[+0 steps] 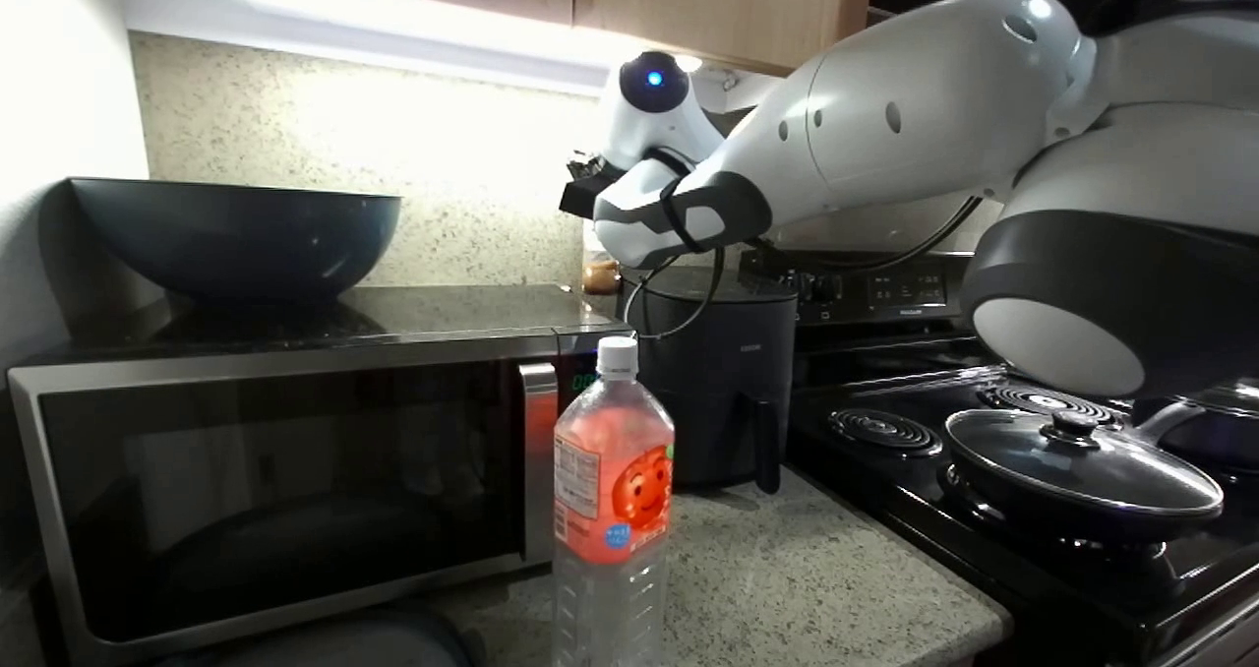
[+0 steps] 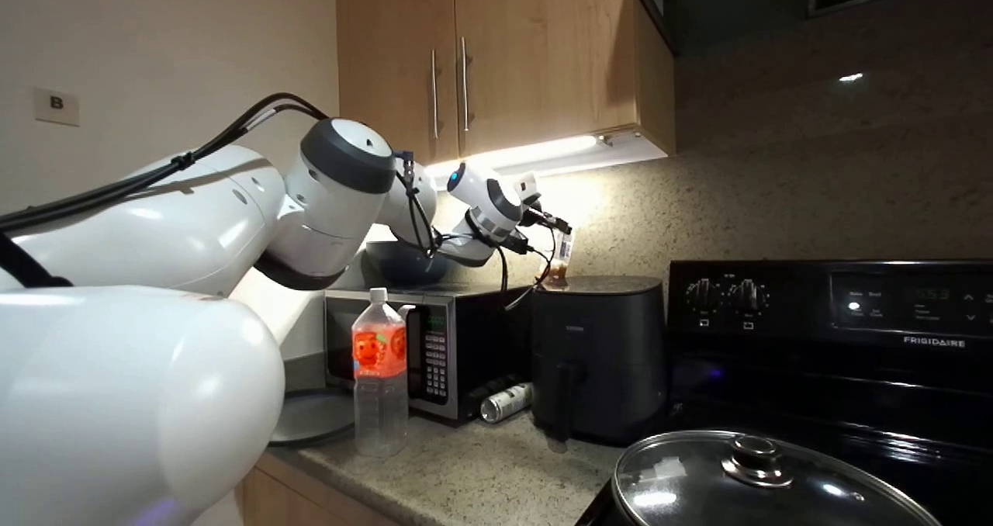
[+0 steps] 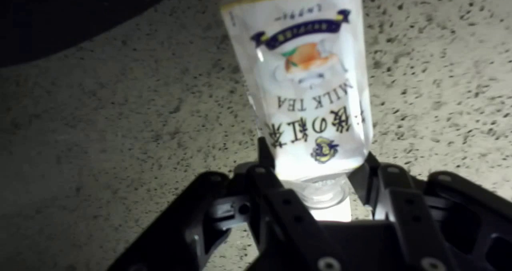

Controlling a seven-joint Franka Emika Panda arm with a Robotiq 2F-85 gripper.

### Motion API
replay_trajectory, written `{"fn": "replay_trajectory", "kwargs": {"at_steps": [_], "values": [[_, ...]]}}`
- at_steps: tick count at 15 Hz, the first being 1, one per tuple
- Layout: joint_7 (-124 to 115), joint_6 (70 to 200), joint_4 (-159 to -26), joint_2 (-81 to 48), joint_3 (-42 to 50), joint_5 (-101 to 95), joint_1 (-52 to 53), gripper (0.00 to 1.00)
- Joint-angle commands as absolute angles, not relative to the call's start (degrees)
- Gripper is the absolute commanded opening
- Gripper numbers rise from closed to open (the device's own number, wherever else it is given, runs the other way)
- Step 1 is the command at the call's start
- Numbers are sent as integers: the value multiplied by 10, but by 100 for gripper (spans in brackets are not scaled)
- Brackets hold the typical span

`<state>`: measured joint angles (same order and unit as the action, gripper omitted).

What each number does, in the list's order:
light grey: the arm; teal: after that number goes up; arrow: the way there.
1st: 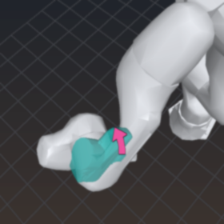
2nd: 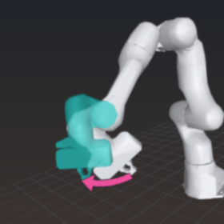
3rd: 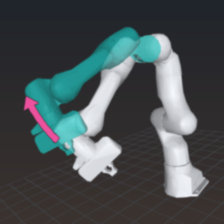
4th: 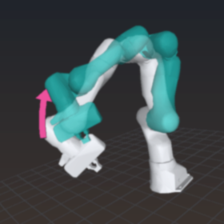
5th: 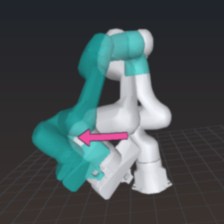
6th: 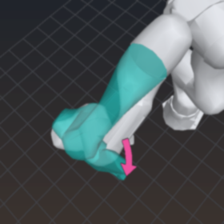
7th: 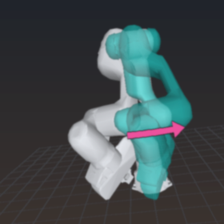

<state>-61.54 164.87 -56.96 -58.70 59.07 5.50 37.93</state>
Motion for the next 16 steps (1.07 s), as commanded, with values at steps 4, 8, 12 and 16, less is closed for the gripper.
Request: {"fn": "replay_trajectory", "kwargs": {"at_steps": [4,8,12,16], "values": [[-650,1667,-632,-564,610,29,414,48],[-638,1704,-686,-547,607,17,439,23],[-634,1758,-803,-520,616,23,482,23],[-624,1804,-891,-508,662,61,535,23]]}}
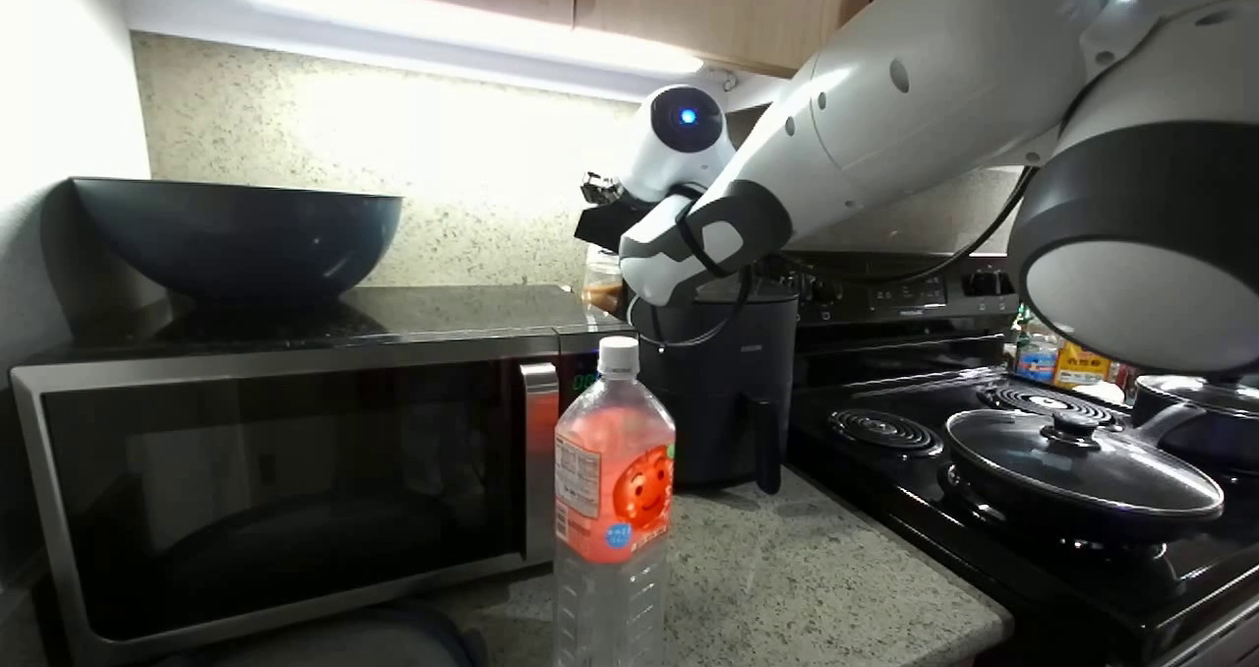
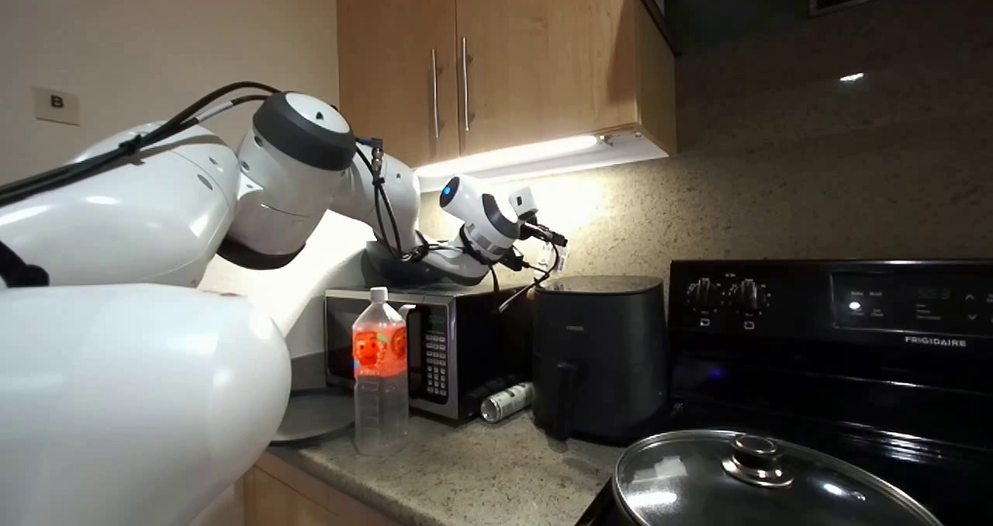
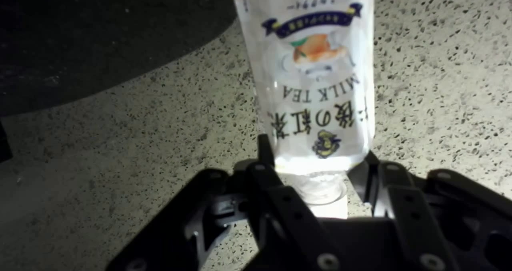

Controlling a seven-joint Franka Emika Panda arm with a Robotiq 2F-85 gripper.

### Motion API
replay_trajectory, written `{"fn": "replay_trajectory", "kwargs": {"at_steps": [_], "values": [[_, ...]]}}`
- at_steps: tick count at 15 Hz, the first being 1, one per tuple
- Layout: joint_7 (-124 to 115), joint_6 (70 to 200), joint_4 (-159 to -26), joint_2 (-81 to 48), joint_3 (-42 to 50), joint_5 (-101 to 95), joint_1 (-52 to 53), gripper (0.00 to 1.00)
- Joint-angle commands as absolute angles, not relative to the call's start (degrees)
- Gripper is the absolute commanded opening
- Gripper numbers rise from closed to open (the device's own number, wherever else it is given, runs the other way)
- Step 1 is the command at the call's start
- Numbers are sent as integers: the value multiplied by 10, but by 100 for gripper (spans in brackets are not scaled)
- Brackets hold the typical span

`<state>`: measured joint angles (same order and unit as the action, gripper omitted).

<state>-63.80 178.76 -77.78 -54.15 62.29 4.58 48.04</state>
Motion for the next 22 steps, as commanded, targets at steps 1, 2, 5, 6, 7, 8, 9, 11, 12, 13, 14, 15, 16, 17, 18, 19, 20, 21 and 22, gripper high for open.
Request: {"fn": "replay_trajectory", "kwargs": {"at_steps": [1,2,5,6,7,8,9,11,12,13,14,15,16,17,18,19,20,21,22], "values": [[-622,1812,-912,-506,677,72,552,23],[-616,1825,-934,-500,687,81,568,23],[-616,1809,-849,-530,662,98,533,48],[-616,1808,-847,-531,661,97,532,48],[-616,1808,-845,-533,661,97,531,48],[-616,1808,-845,-533,661,97,531,48],[-616,1808,-844,-533,660,97,530,48],[-600,1829,-874,-519,656,88,538,23],[-580,1841,-906,-499,646,80,546,23],[-565,1848,-930,-487,642,77,554,23],[-549,1854,-963,-472,644,78,568,23],[-537,1860,-988,-465,654,83,583,23],[-562,1866,-1010,-459,670,53,597,23],[-564,1870,-1031,-457,690,58,617,23],[-565,1872,-1052,-453,708,58,636,23],[-565,1869,-1075,-455,735,62,662,23],[-566,1864,-1099,-455,763,64,690,23],[-568,1862,-1124,-457,790,67,719,23],[-527,1864,-1149,-462,810,115,746,23]]}}
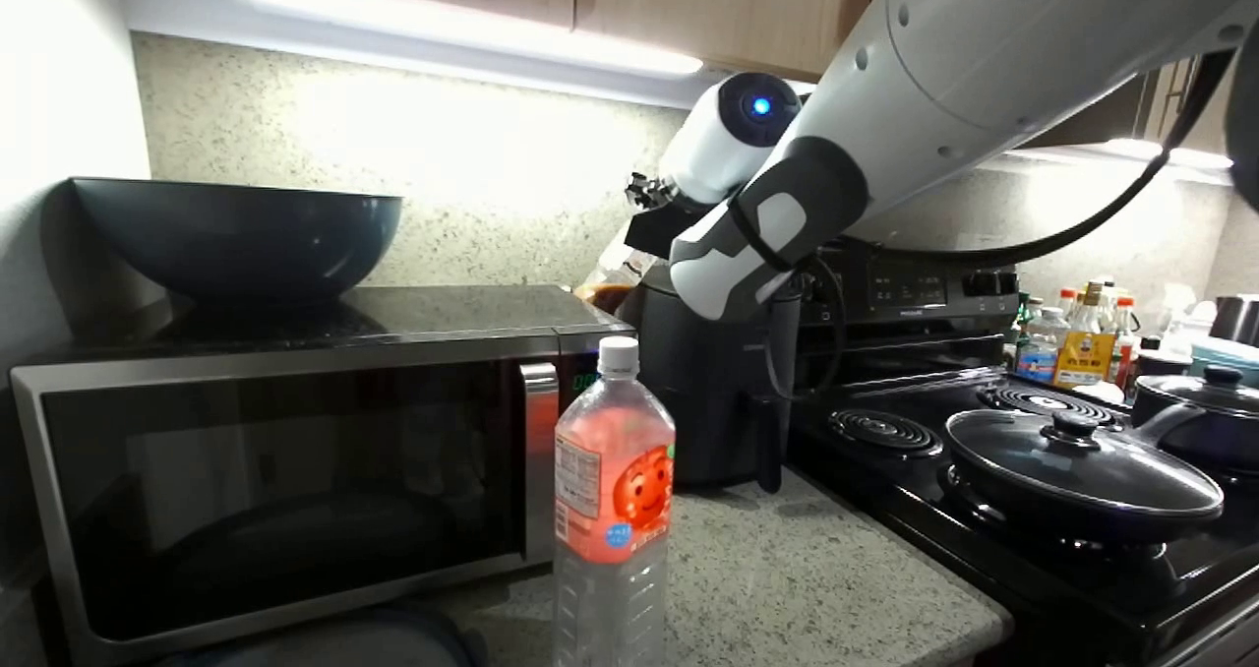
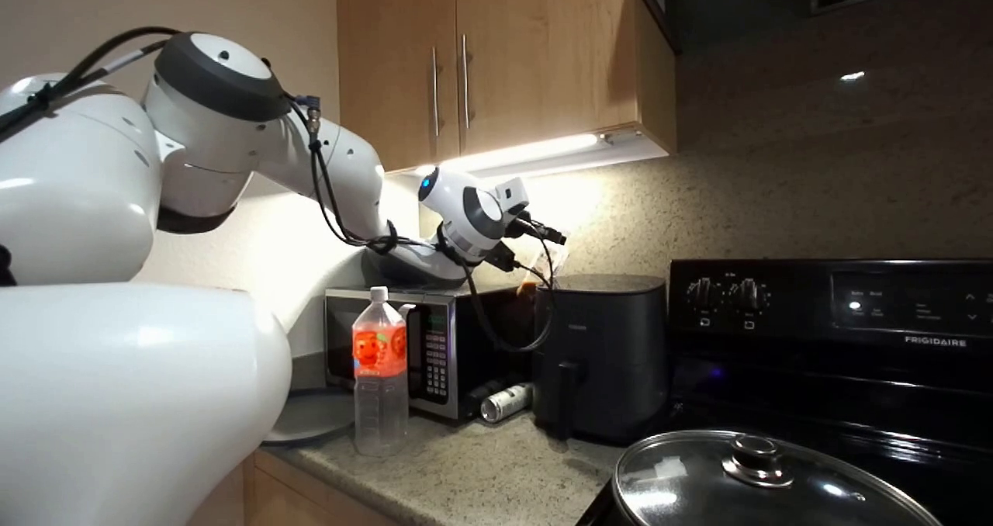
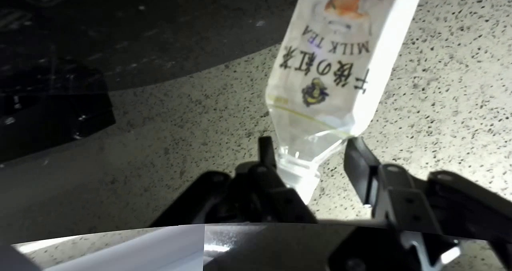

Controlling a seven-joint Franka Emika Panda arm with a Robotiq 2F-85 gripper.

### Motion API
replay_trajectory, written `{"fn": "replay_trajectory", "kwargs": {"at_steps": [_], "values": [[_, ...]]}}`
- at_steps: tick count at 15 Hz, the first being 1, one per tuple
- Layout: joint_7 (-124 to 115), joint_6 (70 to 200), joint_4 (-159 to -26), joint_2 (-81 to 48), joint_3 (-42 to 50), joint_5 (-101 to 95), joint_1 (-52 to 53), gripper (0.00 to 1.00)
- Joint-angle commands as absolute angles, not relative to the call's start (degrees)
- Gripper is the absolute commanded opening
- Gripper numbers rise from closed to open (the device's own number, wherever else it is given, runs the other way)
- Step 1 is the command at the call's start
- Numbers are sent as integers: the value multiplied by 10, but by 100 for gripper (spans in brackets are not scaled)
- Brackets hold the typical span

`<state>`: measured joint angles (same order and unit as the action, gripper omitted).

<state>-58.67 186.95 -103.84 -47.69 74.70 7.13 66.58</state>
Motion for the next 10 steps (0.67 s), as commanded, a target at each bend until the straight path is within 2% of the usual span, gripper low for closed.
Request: {"fn": "replay_trajectory", "kwargs": {"at_steps": [1,10], "values": [[-527,1862,-1168,-467,829,128,765,23],[-463,1842,-1257,-482,881,207,835,23]]}}
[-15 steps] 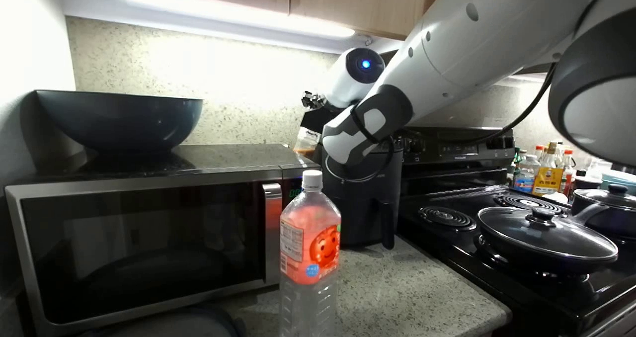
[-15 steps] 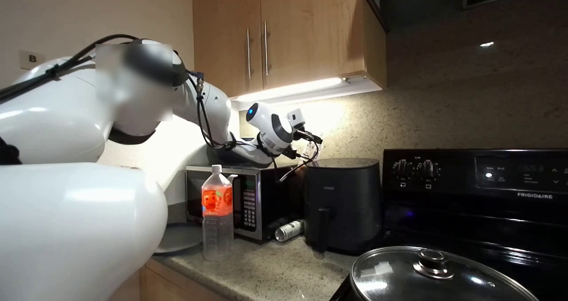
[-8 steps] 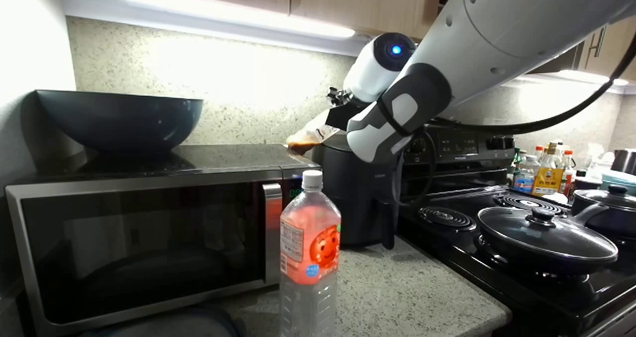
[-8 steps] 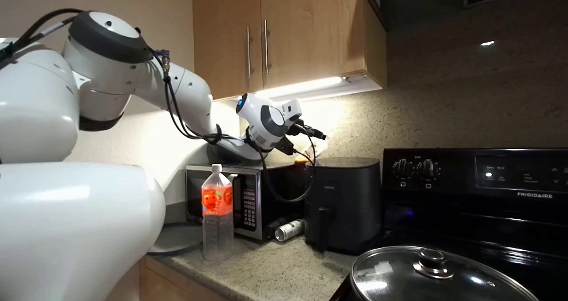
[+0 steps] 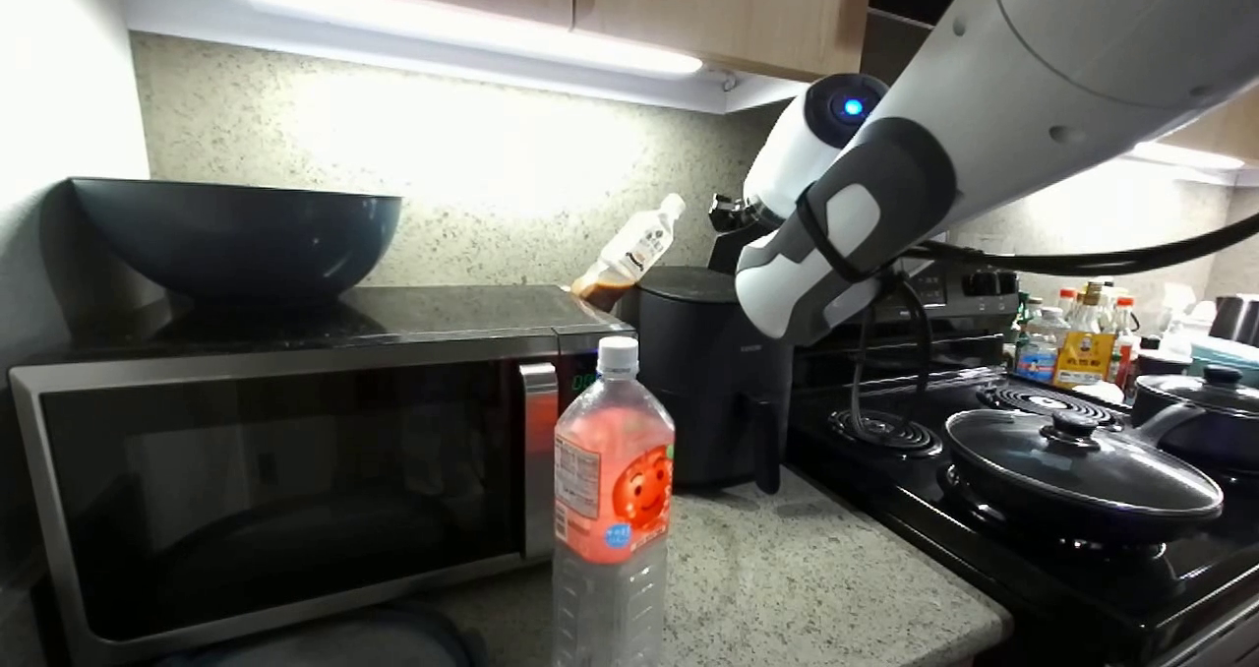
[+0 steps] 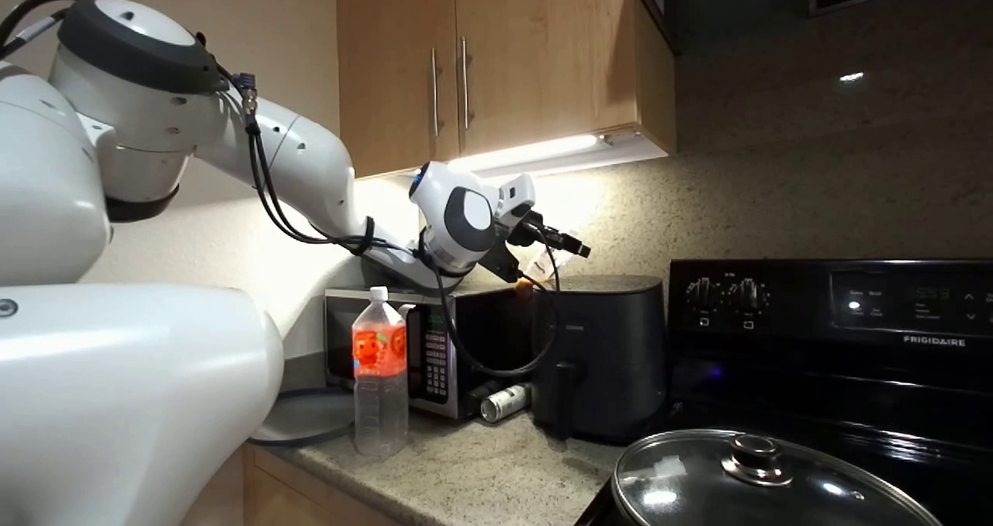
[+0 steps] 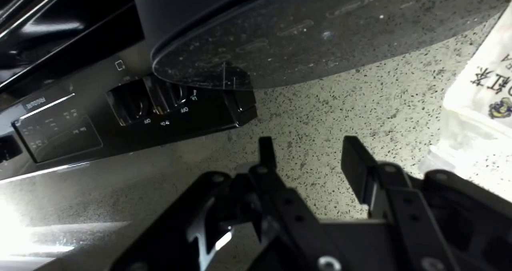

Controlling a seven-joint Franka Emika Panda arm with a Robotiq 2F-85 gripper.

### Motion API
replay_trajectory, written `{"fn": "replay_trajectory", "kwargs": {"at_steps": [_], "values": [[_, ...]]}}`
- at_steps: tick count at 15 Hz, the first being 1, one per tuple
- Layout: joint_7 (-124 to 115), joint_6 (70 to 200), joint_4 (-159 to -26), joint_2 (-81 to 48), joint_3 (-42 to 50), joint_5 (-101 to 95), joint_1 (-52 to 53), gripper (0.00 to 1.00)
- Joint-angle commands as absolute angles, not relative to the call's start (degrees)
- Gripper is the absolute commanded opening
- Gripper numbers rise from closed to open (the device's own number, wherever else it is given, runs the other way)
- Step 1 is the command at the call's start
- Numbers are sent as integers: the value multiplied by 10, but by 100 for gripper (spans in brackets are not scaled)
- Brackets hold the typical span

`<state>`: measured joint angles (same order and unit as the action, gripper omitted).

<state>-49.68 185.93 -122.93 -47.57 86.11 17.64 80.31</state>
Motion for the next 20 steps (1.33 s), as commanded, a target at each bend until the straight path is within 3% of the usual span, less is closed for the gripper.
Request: {"fn": "replay_trajectory", "kwargs": {"at_steps": [1,2,5,6,8,9,11,20], "values": [[-461,1833,-1257,-489,883,210,836,73],[-465,1847,-1234,-478,861,212,811,50],[-464,1839,-1235,-480,863,212,814,68],[-464,1839,-1236,-480,863,212,815,96],[-475,1860,-1207,-469,829,221,787,94],[-478,1878,-1194,-469,814,229,774,99],[-470,1930,-1170,-463,777,241,741,100],[-453,1916,-1163,-474,775,262,741,100]]}}
